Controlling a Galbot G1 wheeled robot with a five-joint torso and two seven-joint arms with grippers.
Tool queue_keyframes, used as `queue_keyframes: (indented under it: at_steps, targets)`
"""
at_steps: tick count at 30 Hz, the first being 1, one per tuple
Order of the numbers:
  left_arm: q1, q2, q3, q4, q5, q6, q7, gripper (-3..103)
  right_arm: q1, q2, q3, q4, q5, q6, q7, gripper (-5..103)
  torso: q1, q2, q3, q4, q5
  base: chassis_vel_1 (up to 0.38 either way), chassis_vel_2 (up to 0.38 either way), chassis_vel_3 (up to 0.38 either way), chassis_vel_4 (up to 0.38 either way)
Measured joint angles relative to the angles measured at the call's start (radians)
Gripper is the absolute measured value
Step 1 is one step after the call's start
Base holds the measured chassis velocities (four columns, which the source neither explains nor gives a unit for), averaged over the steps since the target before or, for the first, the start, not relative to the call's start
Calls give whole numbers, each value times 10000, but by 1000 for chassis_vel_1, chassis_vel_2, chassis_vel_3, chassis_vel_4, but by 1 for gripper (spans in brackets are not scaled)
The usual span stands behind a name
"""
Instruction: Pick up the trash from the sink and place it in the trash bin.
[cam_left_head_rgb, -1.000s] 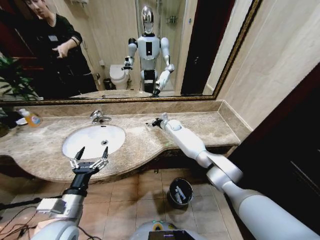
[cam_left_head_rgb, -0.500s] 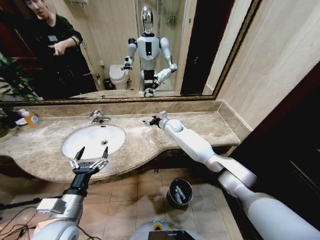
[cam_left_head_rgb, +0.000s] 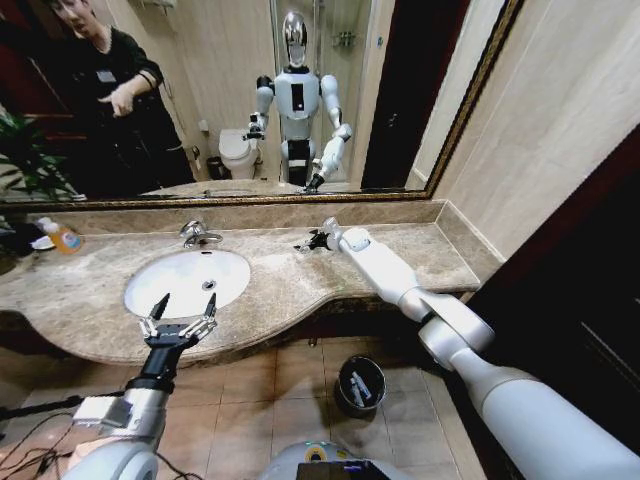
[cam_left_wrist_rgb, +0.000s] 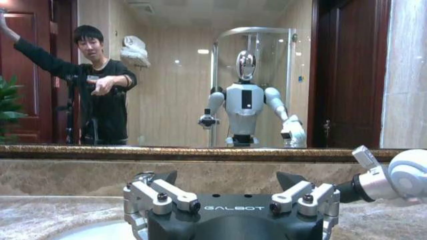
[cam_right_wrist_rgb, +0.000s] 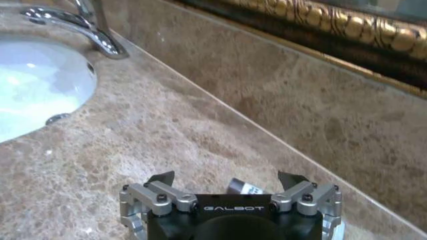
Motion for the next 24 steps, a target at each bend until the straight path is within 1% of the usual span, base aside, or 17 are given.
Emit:
queue_keyframes:
  at_steps: [1, 2, 6, 9, 14, 20, 21, 24]
  targets:
    - [0, 0, 0, 0, 0, 0, 0, 100, 31, 47, 34, -95, -22, -47, 4, 100, 0, 0, 0, 0, 0, 0, 0, 0, 0]
    - [0, 0, 0, 0, 0, 0, 0, 100, 76, 121, 98, -236, -56, -136, 12, 103, 0, 0, 0, 0, 0, 0, 0, 0, 0]
    - [0, -1, 0, 1, 0, 0, 0, 100, 185, 230, 267, -533, -173, -322, -44, 97, 0, 0, 0, 1, -1, 0, 0, 0, 0]
    - [0, -1, 0, 0, 0, 0, 0, 100, 239, 273, 332, -758, -285, -351, -187, 100, 0, 0, 0, 1, 0, 0, 0, 0, 0]
    - [0, 0, 0, 0, 0, 0, 0, 100, 291, 273, 292, -914, -442, -352, -299, 100, 0, 0, 0, 0, -1, 0, 0, 0, 0]
    - [0, 0, 0, 0, 0, 0, 0, 100, 291, 304, 251, -944, -451, -386, -260, 100, 0, 0, 0, 0, -1, 0, 0, 0, 0]
    - [0, 0, 0, 0, 0, 0, 0, 100, 288, 332, 249, -956, -443, -387, -223, 102, 0, 0, 0, 0, 0, 0, 0, 0, 0]
    - [0, -1, 0, 0, 0, 0, 0, 100, 286, 423, 247, -1046, -423, -367, -103, 100, 0, 0, 0, 0, 0, 0, 0, 0, 0]
